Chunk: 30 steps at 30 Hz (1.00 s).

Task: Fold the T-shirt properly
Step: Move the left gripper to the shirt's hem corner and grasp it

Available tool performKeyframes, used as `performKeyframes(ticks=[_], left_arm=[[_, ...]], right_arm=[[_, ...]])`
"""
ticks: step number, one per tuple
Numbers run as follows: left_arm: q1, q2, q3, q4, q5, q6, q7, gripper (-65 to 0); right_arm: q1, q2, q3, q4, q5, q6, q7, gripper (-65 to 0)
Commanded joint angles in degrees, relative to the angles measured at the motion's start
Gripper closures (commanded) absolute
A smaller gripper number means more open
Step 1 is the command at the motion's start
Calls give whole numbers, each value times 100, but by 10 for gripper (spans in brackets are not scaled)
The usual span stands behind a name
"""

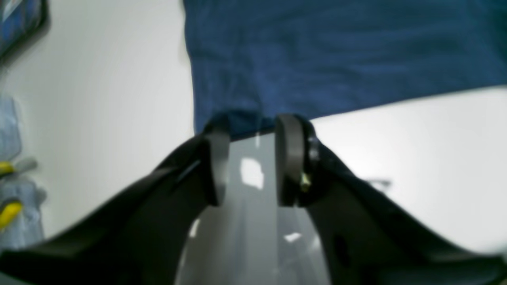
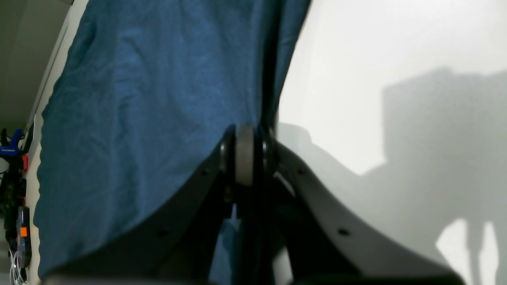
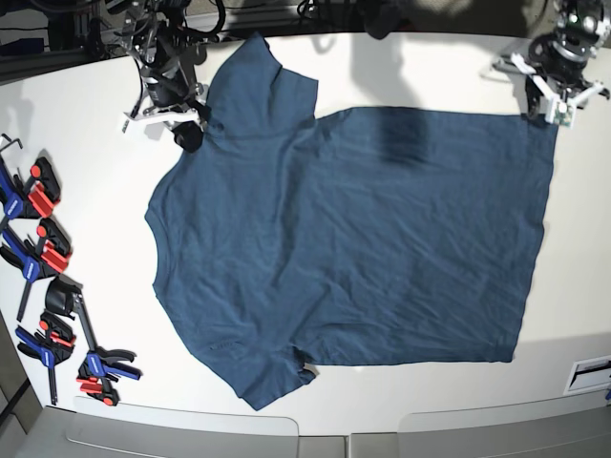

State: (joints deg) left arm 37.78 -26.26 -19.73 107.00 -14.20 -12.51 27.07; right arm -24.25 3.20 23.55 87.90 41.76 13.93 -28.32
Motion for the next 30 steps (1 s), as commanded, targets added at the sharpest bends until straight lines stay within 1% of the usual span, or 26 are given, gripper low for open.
performKeyframes(ticks=[1,4,5,8,9,12,15,18,21,27,30], left_arm=[[-125,-79,-168,-118,-142,55,-66,-212],[-511,-79,-691,-686,-739,55,227,-248],[-608,-79,-933,-844,-1097,55,319,-250],[-809,-138,-1690,-1296,-2483,31,717,-250],[-857,-162,-1904,-1445,-2817,-20,855,-250],[-841,-245,-2323,-1882,-3410,-501,1082,-250],[-841,-249,-2415,-2371,-3923,-872,1432,-250],[-846,-227,-2409,-2896,-4308,-1163,1497,-250],[-859,-232,-2409,-3215,-4474,-1266,1519,-250],[-894,-229,-2406,-3246,-4594,-1283,1593,-250],[-1023,-229,-2404,-3246,-4592,-1285,1718,-250]], right_arm=[[-24,31,4,42,-116,-39,-85,0],[-24,28,4,42,-116,-39,-87,0],[-24,31,4,42,-116,-39,-85,0],[-24,31,4,42,-114,-39,-83,0],[-24,28,4,42,-116,-39,-81,0],[-22,31,4,42,-114,-39,-72,0],[-22,28,4,42,-111,-37,-61,0],[-22,28,4,42,-114,-35,-44,0],[-22,31,4,42,-114,-35,-44,0],[-22,28,4,42,-111,-26,-44,0],[-24,28,4,42,-114,-26,-44,0]])
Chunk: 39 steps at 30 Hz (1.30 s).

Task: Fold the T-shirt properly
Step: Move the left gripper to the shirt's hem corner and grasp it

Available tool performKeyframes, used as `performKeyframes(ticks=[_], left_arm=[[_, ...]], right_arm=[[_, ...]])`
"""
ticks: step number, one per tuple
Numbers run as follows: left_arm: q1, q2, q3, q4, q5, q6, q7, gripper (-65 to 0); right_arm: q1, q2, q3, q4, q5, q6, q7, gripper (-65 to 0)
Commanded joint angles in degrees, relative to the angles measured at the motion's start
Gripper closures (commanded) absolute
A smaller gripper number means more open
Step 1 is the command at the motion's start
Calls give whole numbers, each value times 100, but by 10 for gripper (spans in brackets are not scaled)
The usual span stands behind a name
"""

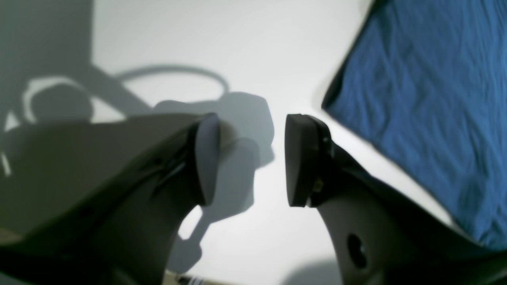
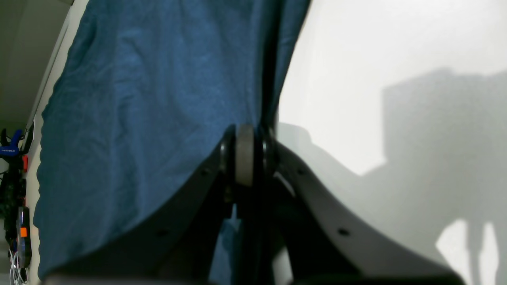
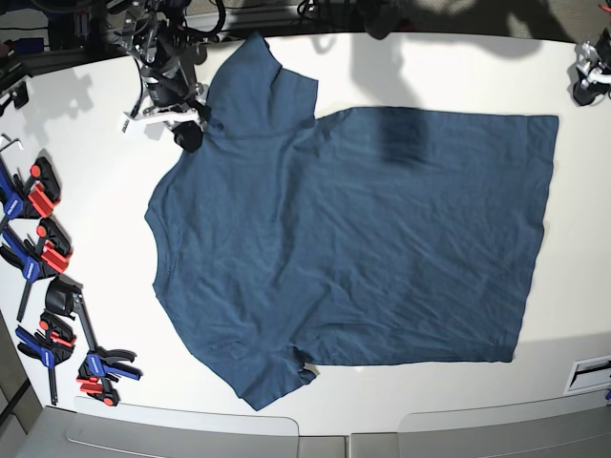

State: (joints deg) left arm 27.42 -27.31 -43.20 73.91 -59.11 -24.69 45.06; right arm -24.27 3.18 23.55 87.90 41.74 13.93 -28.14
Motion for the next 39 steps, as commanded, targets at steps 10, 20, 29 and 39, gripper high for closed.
performKeyframes(ticks=[10,20,29,39], left_arm=[[-354,-125,256,63,-76,-68,39,-250],[-647,87,1263,63,223,-66,103,-250],[-645,234,1266,63,833,-66,164,-250],[-632,149,1266,63,1755,-61,-57,-246]], right_arm=[[-22,31,4,42,-111,-26,-66,0],[-22,31,4,42,-111,-24,-70,0],[-22,31,4,42,-114,-24,-72,0],[-22,31,4,42,-111,-24,-70,0]])
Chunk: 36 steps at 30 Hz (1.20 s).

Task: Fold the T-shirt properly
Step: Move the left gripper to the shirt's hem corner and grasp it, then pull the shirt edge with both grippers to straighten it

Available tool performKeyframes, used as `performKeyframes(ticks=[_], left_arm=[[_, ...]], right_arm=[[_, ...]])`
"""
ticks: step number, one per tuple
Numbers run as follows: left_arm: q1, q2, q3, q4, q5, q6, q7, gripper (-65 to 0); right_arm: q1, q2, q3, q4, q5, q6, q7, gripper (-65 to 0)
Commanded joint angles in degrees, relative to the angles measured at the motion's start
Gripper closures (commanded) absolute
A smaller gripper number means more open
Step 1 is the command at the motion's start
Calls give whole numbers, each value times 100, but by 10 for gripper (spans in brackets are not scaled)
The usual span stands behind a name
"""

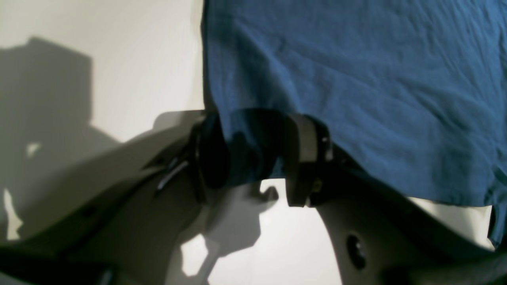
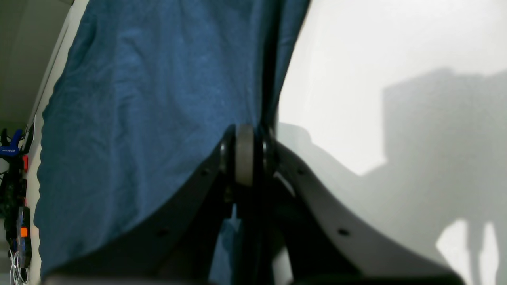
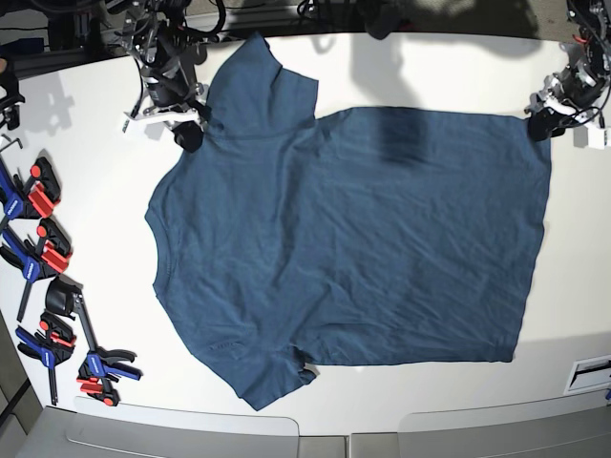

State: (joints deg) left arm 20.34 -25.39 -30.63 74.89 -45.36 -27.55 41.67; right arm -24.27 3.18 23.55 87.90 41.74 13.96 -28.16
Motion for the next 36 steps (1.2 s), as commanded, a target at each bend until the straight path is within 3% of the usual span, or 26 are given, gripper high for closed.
performKeyframes(ticks=[1,5,6,11,15,19,27,30,36], left_arm=[[74,-37,9,-35,380,225,236,-224],[76,-35,9,-35,378,223,76,-16],[76,-35,9,-35,380,223,31,0],[76,-37,9,-35,398,221,-107,0],[87,-55,7,-31,398,221,-68,0],[249,-52,-157,-17,295,72,-15,0],[837,-52,-1025,-13,-894,-437,306,0],[1029,-52,-1294,-13,-1287,-640,553,0],[1451,-52,-1740,-13,-2159,-1040,1051,0]], right_arm=[[-22,31,4,42,-111,-26,-68,0],[-22,33,4,42,-111,-26,-70,0],[-22,33,4,42,-111,-26,-70,0],[-22,33,4,44,-111,15,-109,0],[-39,33,7,55,-109,518,-411,0],[-144,48,42,107,-107,588,-573,0],[-743,354,326,424,-26,726,-595,0],[-990,444,546,544,299,741,-796,0],[-1445,442,1132,807,1104,1091,-1237,0]])
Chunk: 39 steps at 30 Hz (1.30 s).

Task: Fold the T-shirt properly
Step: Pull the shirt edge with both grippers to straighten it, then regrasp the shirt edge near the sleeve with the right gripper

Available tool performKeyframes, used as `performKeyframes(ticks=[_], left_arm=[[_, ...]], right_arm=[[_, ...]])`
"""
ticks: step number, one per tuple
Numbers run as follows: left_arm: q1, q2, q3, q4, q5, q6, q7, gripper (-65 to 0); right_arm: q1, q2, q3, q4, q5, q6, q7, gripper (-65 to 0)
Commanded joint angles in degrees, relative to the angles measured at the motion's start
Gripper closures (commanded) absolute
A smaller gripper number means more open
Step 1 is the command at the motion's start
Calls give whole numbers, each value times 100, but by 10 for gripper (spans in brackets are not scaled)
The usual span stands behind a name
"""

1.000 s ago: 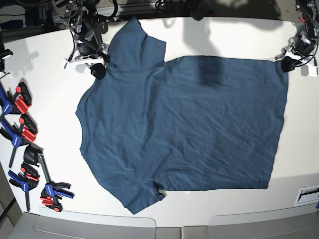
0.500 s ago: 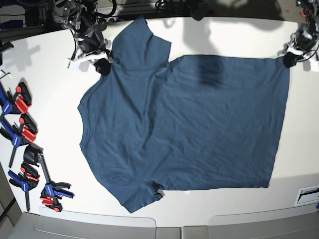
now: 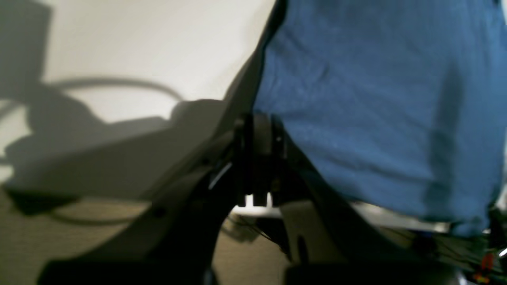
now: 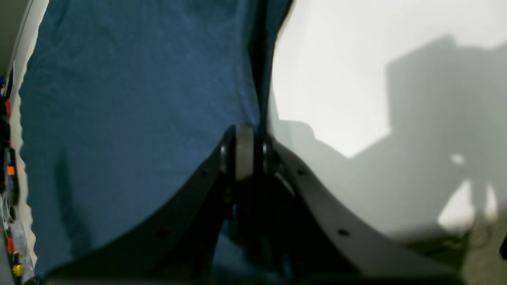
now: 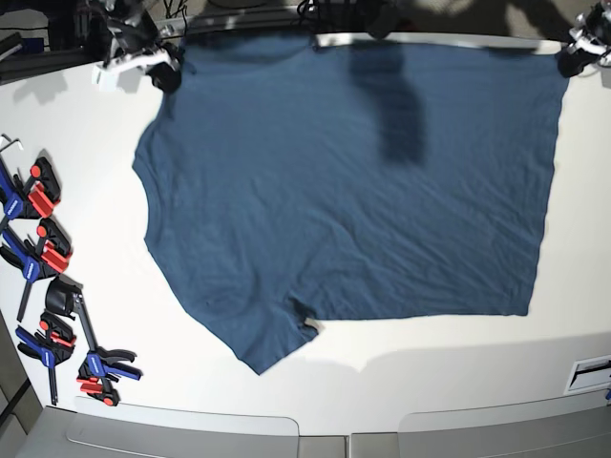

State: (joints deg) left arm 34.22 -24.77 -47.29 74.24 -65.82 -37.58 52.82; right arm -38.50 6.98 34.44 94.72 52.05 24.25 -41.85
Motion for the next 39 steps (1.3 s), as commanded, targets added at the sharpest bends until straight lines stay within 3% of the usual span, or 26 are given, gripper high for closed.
performKeyframes(ticks=[1,9,16,21,27,34,39], left_arm=[[138,-116,-144,52,-243,-94,-31,0],[387,-111,-442,79,-1082,-175,293,0],[129,-111,-435,549,-1073,-236,291,0],[-326,-131,-264,632,-638,-234,238,0],[-719,-131,299,632,435,-232,-505,0],[-1010,-260,393,632,798,-208,-756,0],[-1054,-481,396,632,918,116,-975,0]], right_arm=[[-96,61,127,144,221,109,48,0],[-420,63,647,160,1561,645,-498,0],[9,61,636,345,1532,903,-448,0],[667,63,409,341,667,898,-111,0],[1303,63,-601,341,-706,872,448,0],[1764,61,-1290,341,-2135,195,1075,0],[1993,63,-1309,330,-2452,116,1147,0]])
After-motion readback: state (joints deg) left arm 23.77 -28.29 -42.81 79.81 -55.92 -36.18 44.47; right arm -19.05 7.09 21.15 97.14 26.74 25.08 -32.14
